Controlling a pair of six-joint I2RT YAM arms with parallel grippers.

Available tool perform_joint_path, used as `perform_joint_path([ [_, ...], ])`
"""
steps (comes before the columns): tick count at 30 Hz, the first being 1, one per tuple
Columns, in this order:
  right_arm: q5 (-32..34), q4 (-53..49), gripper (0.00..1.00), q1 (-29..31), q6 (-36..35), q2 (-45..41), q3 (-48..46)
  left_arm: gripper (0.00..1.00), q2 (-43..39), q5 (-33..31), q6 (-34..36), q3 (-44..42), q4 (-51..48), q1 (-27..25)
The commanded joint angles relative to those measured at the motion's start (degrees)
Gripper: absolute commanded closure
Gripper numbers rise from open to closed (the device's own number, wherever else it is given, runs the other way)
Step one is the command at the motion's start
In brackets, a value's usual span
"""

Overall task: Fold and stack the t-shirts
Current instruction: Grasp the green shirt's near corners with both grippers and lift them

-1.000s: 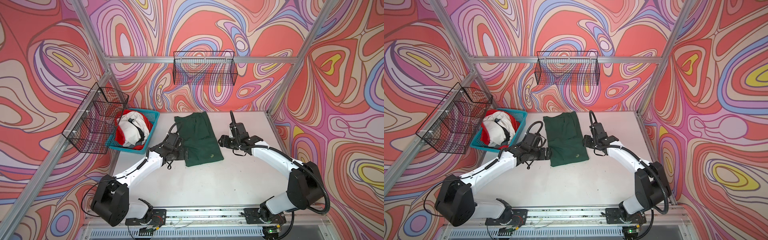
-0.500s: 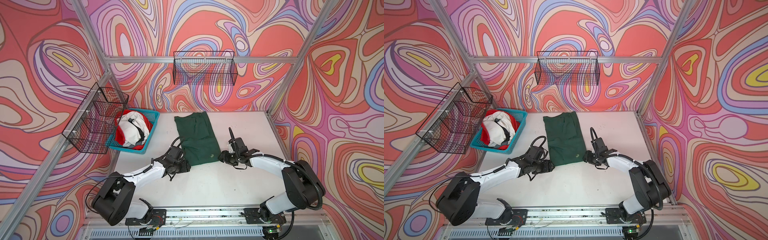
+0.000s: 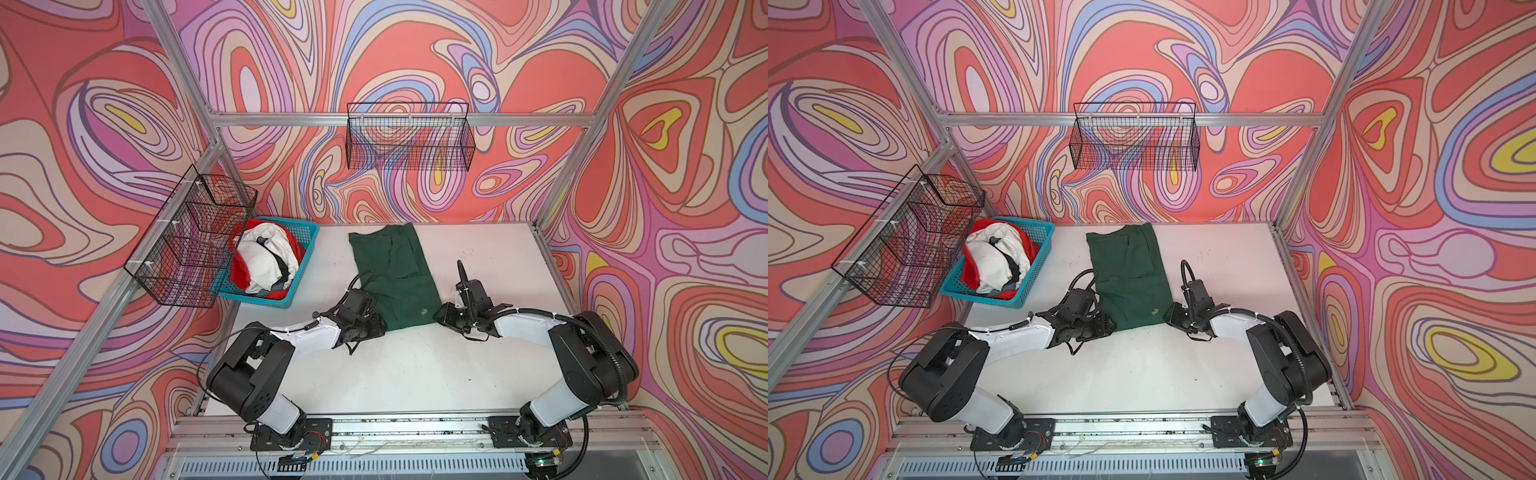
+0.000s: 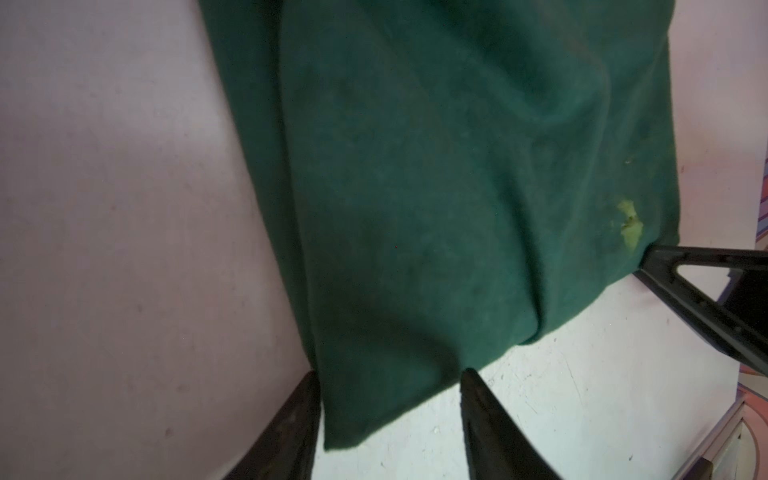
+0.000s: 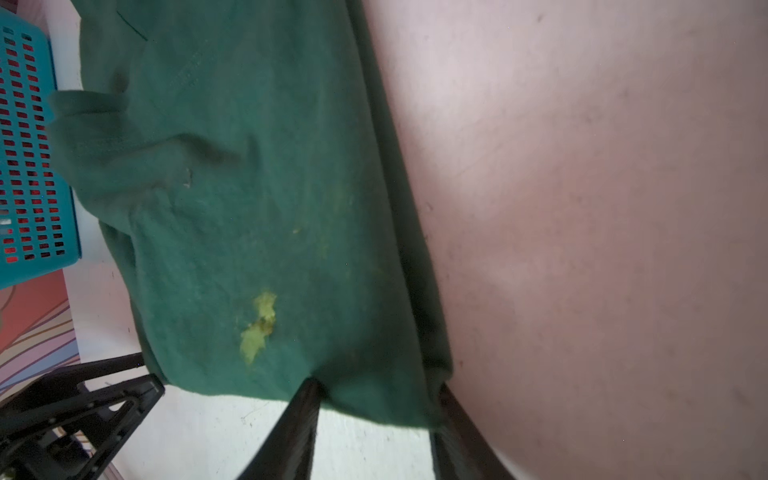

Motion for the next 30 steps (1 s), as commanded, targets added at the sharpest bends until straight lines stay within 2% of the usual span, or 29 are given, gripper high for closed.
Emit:
perform_joint_path([
  [1, 0.5, 1.5, 0.61, -0.2, 1.3, 1.5, -1.0, 0.66, 2.2, -0.7, -1.2, -0.9, -1.5, -0.1],
  [5, 1.5, 1.3, 0.76, -0.2, 0.9, 1.5, -0.4, 0.91, 2.7, -1.3, -0.9, -0.7, -1.9, -0.1],
  [7, 2.1, 0.5, 0.86, -0.2, 0.3, 1.5, 0.2, 1.00, 3.2, -1.5, -0.5, 0.1, -2.5, -0.1],
  [9, 2.8, -0.7, 1.00, -0.3, -0.3, 1.4, 0.9, 1.00, 3.9, -1.6, 0.0, 0.9, -3.9, -0.1],
  [12, 3.8, -1.6, 1.00, -0.2, -0.3, 0.3, 1.1, 1.00, 3.7, -2.8, 1.0, 1.3, -6.7, -0.1],
  [20, 6.1, -4.1, 1.00, -0.2, -0.7, -3.4, 1.0, 1.00, -3.1, -7.1, 3.6, -1.4, -10.2, 0.0],
  [25, 3.9, -3.2, 1.00, -0.2, 0.3, -4.7, 1.3, 1.00, -4.1, -6.3, 3.9, -0.5, -12.6, -0.1],
  [30, 3.7, -3.3, 1.00, -0.2, 0.8, -7.4, 0.6, 1.00, -8.9, -5.1, 2.7, -1.5, -13.9, -0.1],
])
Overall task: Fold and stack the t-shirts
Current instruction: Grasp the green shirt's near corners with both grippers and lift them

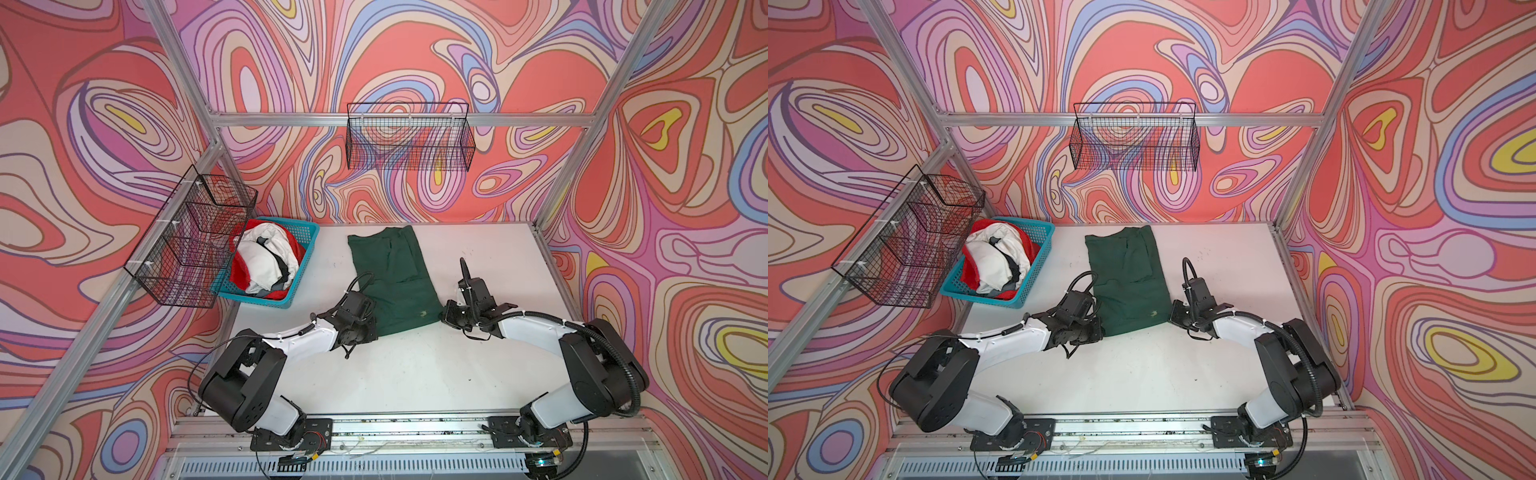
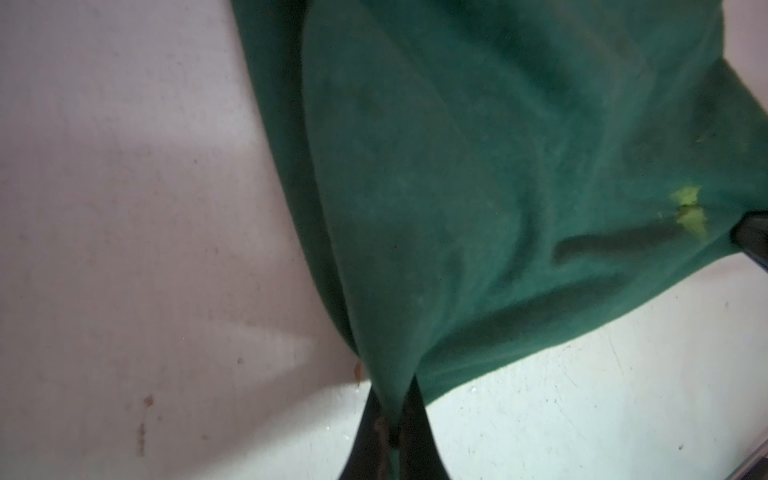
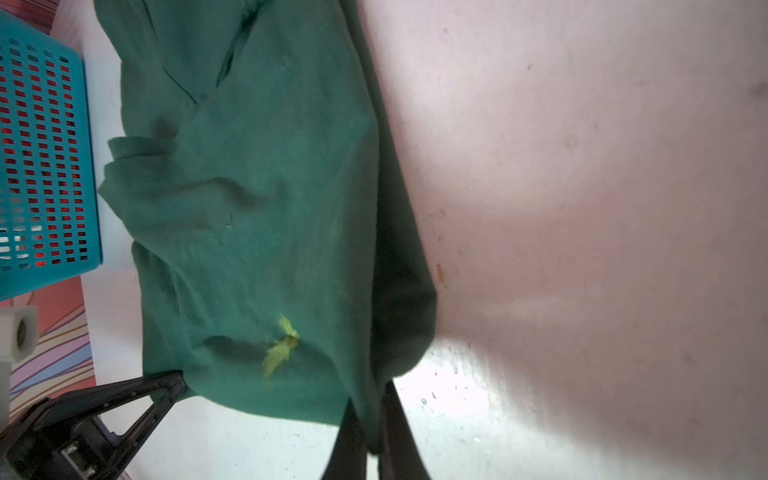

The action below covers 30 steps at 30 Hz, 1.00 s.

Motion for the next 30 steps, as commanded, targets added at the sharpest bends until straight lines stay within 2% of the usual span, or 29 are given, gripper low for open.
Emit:
perform_joint_path([
  [1, 2.5, -1.2, 1.00, -0.4, 0.3, -3.0, 0.3, 1.00, -4.6, -1.9, -0.4, -1.4, -6.0, 0.2],
  [14, 2.8, -3.7, 1.00, 1.0, 0.9, -16.2, -1.8, 1.00, -15.5, -1.3, -0.6, -0.4, -11.8, -0.7],
  [20, 6.4, -8.8, 1.00, 5.3, 0.7, -22.0, -1.6, 1.00, -21.4, -4.8, -2.3, -1.2, -16.8, -4.8],
  [25, 11.5, -14.9, 1.00, 11.3, 2.9, -28.3, -1.6, 1.00, -29.4, -10.1, -7.3, -2.8, -22.5, -11.6],
  [30, 12.5, -18.5, 1.00, 15.2, 5.7, -33.7, 0.3, 1.00, -36.4, -14.2, -11.5, -2.8, -28.7, -16.4],
])
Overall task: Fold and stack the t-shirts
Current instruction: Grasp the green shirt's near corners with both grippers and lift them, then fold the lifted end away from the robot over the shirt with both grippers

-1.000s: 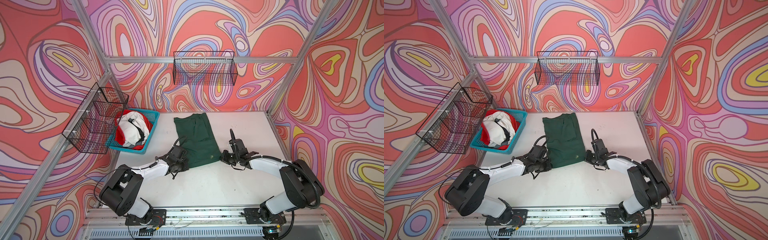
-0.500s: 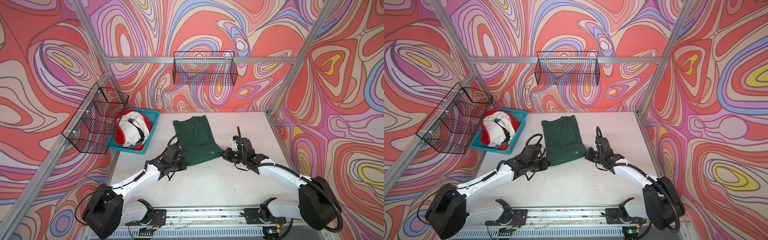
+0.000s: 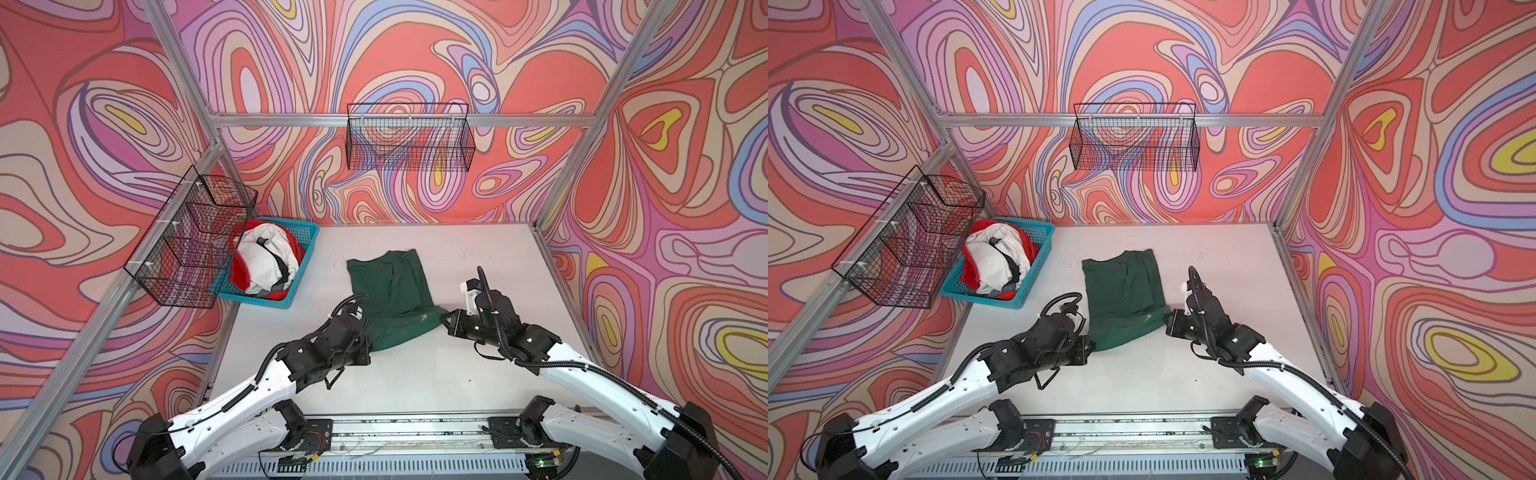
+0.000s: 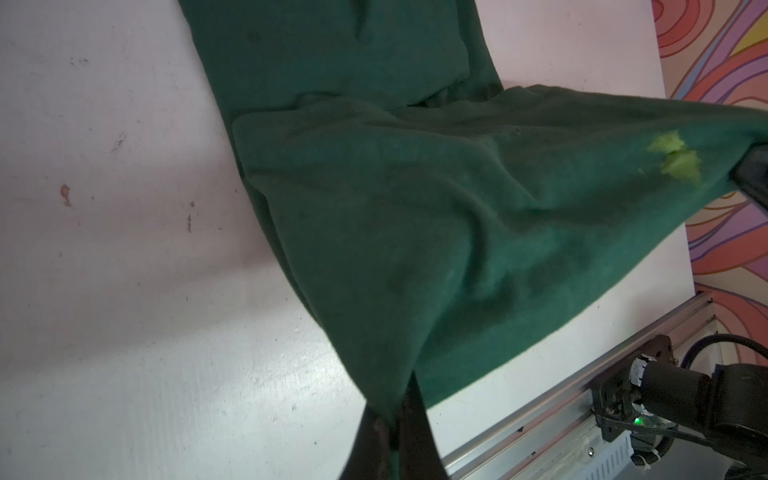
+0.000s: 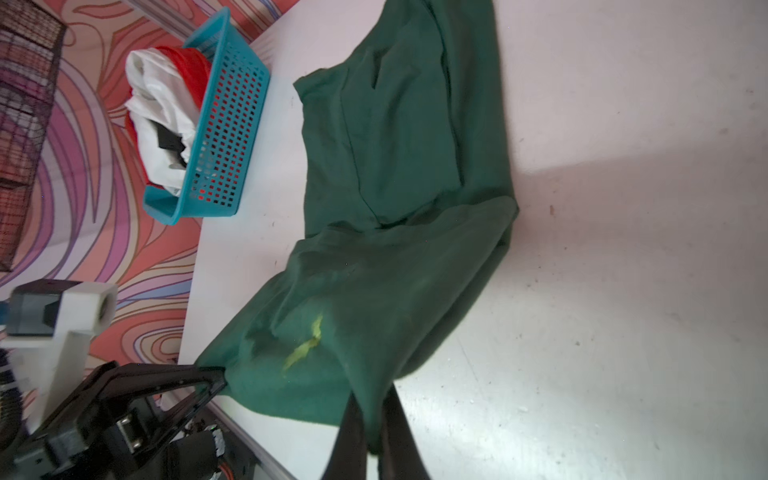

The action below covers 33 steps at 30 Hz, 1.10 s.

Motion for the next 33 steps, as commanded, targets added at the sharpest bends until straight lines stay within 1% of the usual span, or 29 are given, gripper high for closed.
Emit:
perform_joint_path([
  [1, 4.2, -4.7, 1.00, 0.6, 2.3, -1.9, 2.5, 1.00, -3.7, -5.8, -4.1, 0.6, -8.1, -1.2],
  [3, 5.8, -5.7, 1.00, 0.6, 2.0, -1.4, 4.2, 1.00, -4.2, -7.5, -2.8, 3.0, -9.8, -1.2],
  [7, 5.2, -4.8, 1.00, 0.6, 1.1, 2.2, 8.0, 1.00, 0.1, -13.5, 0.1, 11.5, -16.9, -1.2],
  [11, 5.4, -3.7, 1.00, 0.6, 0.3, 7.2, 11.8, 1.00, 2.8, -16.0, 3.5, 13.4, -14.0, -0.9],
  [12, 5.8, -3.7, 1.00, 0.7, -0.2, 8.6, 12.9, 1.00, 3.4, -15.5, 4.2, 13.6, -13.1, -0.1],
  [16, 6.5, -4.8, 1.00, -0.2, -2.6, 14.0, 18.4, 1.00, 5.1, -9.6, 6.5, 14.2, -9.9, 6.7],
  [17, 6.2, -4.7, 1.00, -0.5, -2.9, 15.0, 19.3, 1.00, 5.4, -8.8, 7.2, 14.3, -9.1, 7.6],
  [21, 3.3, -4.1, 1.00, -2.5, -4.2, 19.2, 22.7, 1.00, 8.5, -8.9, 9.9, 16.8, -8.4, 10.6],
  [28, -1.1, -2.5, 1.00, -6.5, -5.2, 25.6, 26.8, 1.00, 15.2, -6.5, 13.5, 22.0, -5.7, 14.3],
  [33, -5.3, -2.4, 1.00, -9.8, -6.3, 31.8, 31.6, 1.00, 19.9, -4.1, 14.9, 25.2, -3.9, 18.2],
])
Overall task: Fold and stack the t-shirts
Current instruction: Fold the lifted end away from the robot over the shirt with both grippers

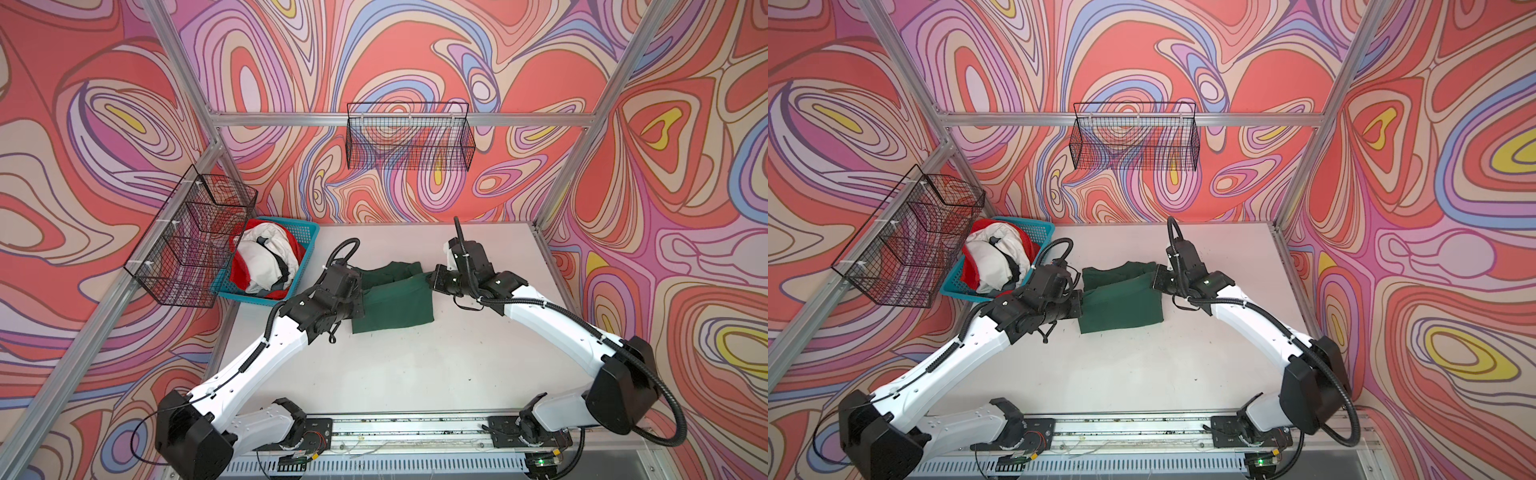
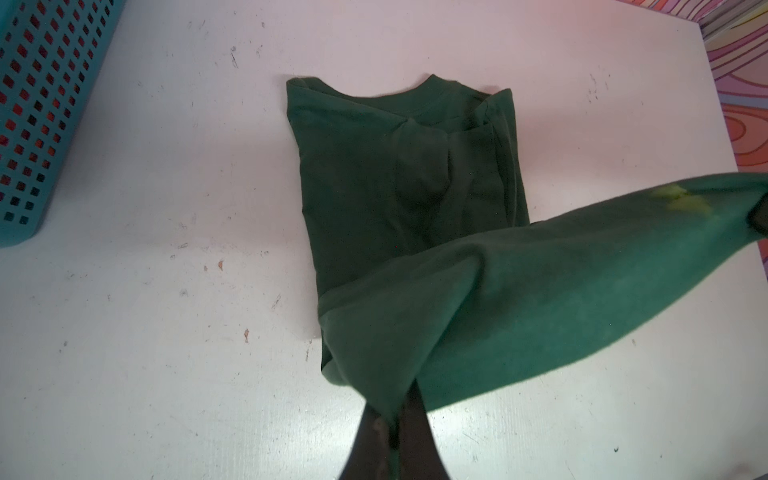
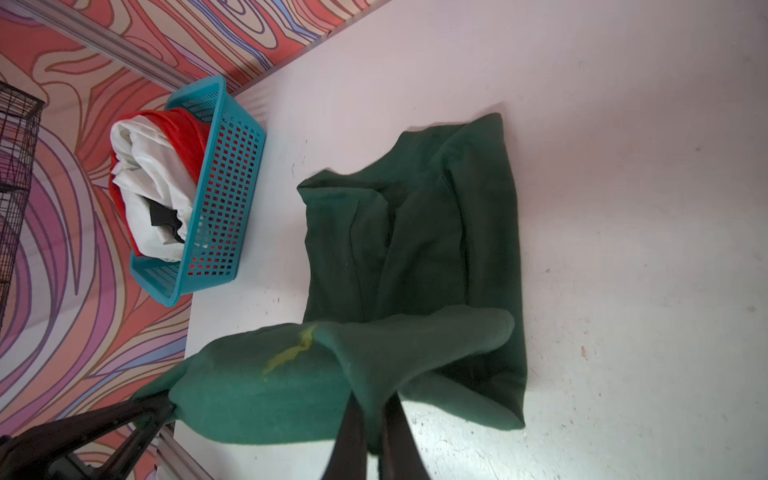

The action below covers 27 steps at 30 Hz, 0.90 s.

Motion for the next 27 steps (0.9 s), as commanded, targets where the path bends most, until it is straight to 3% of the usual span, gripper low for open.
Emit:
perform_joint_path([
  [1, -2.8, 1.1, 1.00, -2.1, -1.5, 3.4, 3.8, 1.00, 2.5, 1.3, 2.4, 2.7, 1.5, 2.6],
  [16, -13.9, -0.5, 1.00, -9.5, -3.4, 24.2, 20.0, 1.00, 20.8, 6.5, 3.7, 13.8, 4.8, 9.2],
  [22, -14.8, -5.0, 1.00, -10.6, -5.0, 33.6, 30.4, 1.00, 28.1, 6.9, 3.2, 16.4, 6.6, 12.6],
  [23, -14.8, -6.3, 0.93, -10.7, -5.6, 35.3, 32.7, 0.99, 29.8, 6.7, 3.2, 17.3, 6.9, 13.4],
  [24, -14.2, -7.4, 0.81, -10.7, -6.2, 36.6, 34.5, 0.84, 31.2, 6.6, 3.5, 18.3, 7.3, 14.0],
  [25, -13.4, -8.7, 0.63, -10.7, -6.9, 37.9, 36.6, 0.58, 33.0, 5.9, 3.7, 19.8, 7.4, 14.6],
  [27, -12.7, -10.1, 0.43, -10.7, -8.0, 39.4, 38.7, 0.44, 35.7, 4.6, 5.5, 22.3, 8.5, 15.3],
])
